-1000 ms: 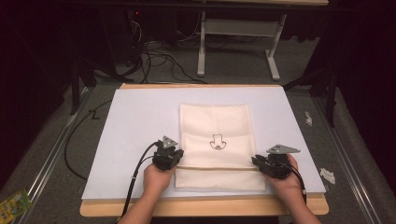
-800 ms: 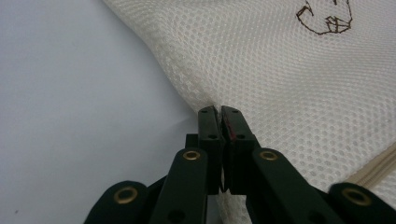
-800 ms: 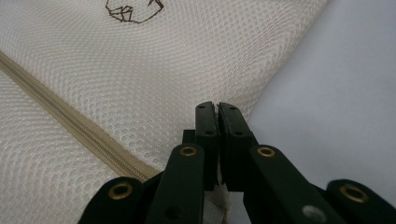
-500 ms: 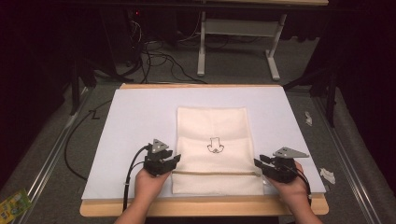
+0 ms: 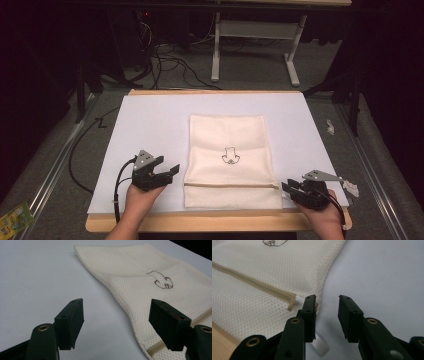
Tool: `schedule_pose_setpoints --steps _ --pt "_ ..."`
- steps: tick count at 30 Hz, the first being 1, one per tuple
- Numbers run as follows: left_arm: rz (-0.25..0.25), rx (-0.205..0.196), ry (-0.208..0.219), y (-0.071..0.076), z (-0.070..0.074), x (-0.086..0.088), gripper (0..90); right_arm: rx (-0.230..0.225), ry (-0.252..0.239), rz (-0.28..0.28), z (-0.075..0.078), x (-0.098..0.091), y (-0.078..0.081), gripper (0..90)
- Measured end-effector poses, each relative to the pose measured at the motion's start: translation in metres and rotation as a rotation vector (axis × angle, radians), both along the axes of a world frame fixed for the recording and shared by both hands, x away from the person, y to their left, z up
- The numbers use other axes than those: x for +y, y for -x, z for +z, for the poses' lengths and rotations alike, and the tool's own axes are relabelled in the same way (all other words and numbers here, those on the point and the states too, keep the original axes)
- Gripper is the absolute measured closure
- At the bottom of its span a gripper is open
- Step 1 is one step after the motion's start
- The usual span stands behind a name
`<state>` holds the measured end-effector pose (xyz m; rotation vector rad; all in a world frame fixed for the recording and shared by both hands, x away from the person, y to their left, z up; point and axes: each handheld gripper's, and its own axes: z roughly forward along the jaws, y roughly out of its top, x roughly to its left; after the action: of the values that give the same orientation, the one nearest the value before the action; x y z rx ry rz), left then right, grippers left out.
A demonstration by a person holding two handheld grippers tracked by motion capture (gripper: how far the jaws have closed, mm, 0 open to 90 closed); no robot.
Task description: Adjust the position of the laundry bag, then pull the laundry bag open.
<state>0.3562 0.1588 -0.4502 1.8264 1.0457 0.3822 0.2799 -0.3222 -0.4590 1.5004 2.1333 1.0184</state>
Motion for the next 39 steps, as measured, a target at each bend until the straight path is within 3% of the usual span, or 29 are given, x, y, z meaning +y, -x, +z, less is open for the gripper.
schedule_pose_setpoints --steps 3,6,12,16,22,27,29,33,35,39 --pt "-0.001 0.003 0.014 -0.003 0.001 -0.002 28.8 0.006 -0.010 0.016 -0.001 0.006 -0.001 65.7" --pt "-0.028 -0.005 -0.009 0.001 -0.001 -0.009 28.8 -0.002 0.002 0.049 -0.004 0.016 -0.005 61.3" --pt "-0.058 -0.012 -0.025 0.002 -0.001 -0.014 28.9 0.031 0.008 0.041 -0.011 0.015 -0.008 56.5" --pt "-0.074 -0.035 -0.036 0.006 0.003 -0.018 29.2 0.028 0.062 0.069 -0.013 0.018 -0.008 56.7" --pt "-0.076 -0.036 -0.001 0.010 0.006 -0.024 29.0 -0.004 0.114 0.095 -0.015 0.020 -0.005 62.2" --pt "-0.110 -0.061 -0.034 0.014 0.003 -0.037 27.8 0.004 0.117 0.124 -0.013 0.022 -0.005 74.4" --pt "-0.119 -0.070 -0.045 0.016 0.002 -0.043 27.8 0.019 0.095 0.132 -0.012 0.020 -0.006 78.8" --pt "-0.146 -0.112 -0.085 0.022 -0.001 -0.055 26.2 0.027 0.045 0.133 -0.013 0.015 -0.008 80.2" --pt "-0.160 -0.130 -0.080 0.027 -0.001 -0.060 25.4 0.019 0.043 0.134 -0.012 0.015 -0.008 81.0" --pt "-0.178 -0.088 -0.050 0.029 -0.003 -0.068 25.3 0.001 0.028 0.122 -0.009 0.014 -0.007 82.4"
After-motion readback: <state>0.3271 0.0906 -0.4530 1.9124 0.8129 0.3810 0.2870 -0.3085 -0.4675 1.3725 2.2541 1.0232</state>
